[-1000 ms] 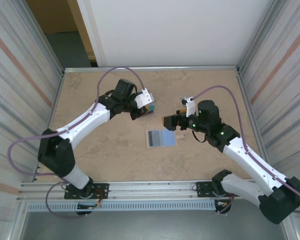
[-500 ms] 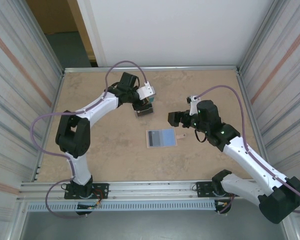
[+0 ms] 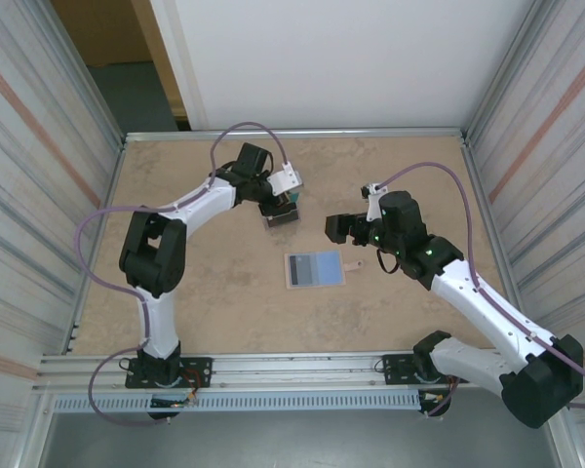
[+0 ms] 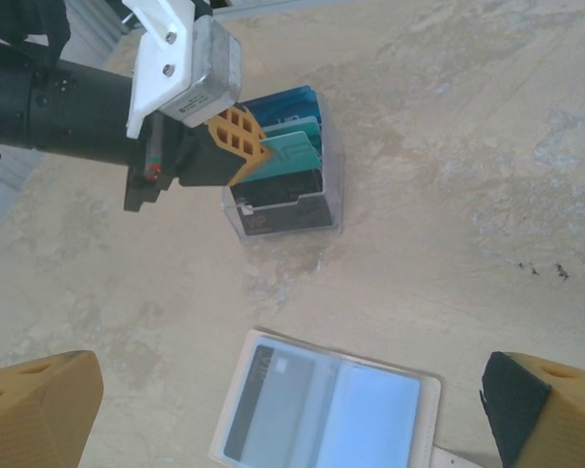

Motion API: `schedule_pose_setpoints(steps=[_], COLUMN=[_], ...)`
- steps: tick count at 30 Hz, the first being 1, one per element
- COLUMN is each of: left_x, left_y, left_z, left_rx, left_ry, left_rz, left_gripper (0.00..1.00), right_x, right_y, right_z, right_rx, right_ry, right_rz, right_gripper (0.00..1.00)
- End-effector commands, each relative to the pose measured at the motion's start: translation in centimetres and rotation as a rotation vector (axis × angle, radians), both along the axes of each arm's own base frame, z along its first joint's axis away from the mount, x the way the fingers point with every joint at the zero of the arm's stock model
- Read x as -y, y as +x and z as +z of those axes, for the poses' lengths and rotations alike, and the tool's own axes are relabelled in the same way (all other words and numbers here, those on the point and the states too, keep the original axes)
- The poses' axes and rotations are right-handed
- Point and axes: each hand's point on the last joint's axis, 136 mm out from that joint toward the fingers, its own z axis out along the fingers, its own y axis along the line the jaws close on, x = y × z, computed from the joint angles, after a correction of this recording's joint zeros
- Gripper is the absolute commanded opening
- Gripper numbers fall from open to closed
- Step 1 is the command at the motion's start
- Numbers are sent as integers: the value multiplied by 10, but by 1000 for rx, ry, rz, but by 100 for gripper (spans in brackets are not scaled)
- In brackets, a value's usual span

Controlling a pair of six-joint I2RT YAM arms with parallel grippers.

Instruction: Take the credit cards out of the card holder

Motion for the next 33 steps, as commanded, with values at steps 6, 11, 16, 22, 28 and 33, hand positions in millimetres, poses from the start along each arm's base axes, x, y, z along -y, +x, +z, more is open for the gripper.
schedule_pose_setpoints(steps=[6,11,16,22,28,33], left_x=[-10,-14,-13,-12,-14,-16], left_y=[24,31,35,34,33,32], left_z=[12,9,6,2,-1,7], left_rx=[31,23,16,-1,-7,9], left_ry=[-29,-20,-15,-14,-1,1], left_rz=[30,36,32,25,32,40], left_gripper=[0,0,0,0,19,23], right_x=[0,-1,-2,-1,-1,-2], right_y=[4,5,4,2,2,2], right_z=[10,8,9,8,8,7], right_rx=[7,1,0,0,0,-4], right_ry=[34,35,40,38,38,36], right_rz=[-17,-15,-10,-11,-7,-6], right_gripper=[99,99,99,99,99,99])
